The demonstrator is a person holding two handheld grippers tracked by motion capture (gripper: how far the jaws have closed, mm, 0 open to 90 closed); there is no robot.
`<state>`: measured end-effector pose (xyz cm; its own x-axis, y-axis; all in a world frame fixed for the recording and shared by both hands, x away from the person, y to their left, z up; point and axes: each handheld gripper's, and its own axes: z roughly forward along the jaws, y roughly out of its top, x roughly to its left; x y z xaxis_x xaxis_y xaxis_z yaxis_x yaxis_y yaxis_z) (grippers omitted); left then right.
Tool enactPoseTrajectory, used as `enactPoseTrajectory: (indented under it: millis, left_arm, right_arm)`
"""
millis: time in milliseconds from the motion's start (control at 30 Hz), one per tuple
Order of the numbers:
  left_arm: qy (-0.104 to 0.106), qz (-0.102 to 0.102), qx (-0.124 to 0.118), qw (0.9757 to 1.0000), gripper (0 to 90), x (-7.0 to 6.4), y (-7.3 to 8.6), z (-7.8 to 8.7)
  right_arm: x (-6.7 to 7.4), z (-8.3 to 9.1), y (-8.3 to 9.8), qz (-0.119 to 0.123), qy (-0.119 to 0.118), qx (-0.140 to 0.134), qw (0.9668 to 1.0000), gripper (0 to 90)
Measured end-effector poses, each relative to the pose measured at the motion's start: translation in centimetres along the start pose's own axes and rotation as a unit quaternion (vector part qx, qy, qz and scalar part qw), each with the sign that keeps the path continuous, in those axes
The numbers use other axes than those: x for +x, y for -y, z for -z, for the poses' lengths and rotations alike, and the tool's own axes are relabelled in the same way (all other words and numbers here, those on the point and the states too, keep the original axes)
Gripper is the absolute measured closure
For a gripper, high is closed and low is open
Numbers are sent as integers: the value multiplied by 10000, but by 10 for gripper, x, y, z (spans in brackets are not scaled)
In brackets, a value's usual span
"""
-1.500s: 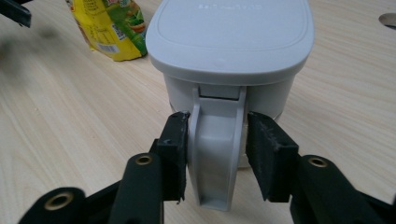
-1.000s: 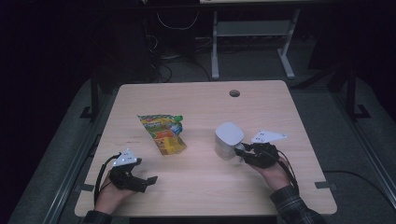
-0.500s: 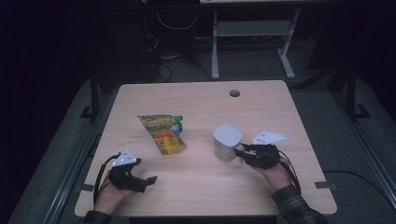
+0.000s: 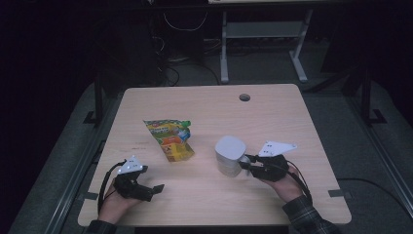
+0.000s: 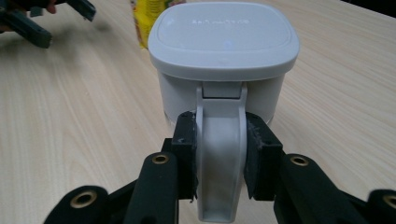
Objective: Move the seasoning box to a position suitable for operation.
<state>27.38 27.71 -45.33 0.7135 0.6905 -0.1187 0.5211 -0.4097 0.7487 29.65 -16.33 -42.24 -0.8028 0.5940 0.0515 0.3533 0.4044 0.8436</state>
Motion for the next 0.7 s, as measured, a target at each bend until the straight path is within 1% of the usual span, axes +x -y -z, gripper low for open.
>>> enactPoseTrajectory:
  millis: [33,67,133,300,367,433,467,500,533,567,700]
  left_arm:
    - [6,0,5,10000,0,0,0,0]
    - [7,0,11,10000,0,0,0,0]
    - [9,2,6,10000,0,0,0,0]
    - [6,-6,11,10000,0,0,0,0]
    - [11,-5,10,10000,0,0,0,0]
    - [10,-3,11,10000,0,0,0,0]
    - [10,-5,12,10000,0,0,0,0]
    - [12,-5,11,10000,0,0,0,0]
    - [12,-5,12,10000,0,0,0,0]
    - [12,-6,15,10000,0,0,0,0]
    - [11,-47,45,10000,0,0,0,0]
  right_arm:
    - [2,0,0,-20,-40,33,10000,686]
    - [4,0,-1,60,-103,5,9999,686]
    - [6,0,-1,118,-162,7,9998,686]
    - [12,-1,-2,186,-327,1,9993,687]
    - [14,-1,-3,237,-379,-2,9990,687]
    - [18,-2,-3,298,-479,-2,9984,686]
    - [18,-2,-3,298,-479,-2,9984,686]
    - [21,-3,-3,336,-571,-22,9978,686]
    - [21,-3,-3,336,-571,-22,9978,686]
    - [24,-4,-3,382,-656,-40,9971,686]
    - [28,-5,-3,474,-785,-38,9958,686]
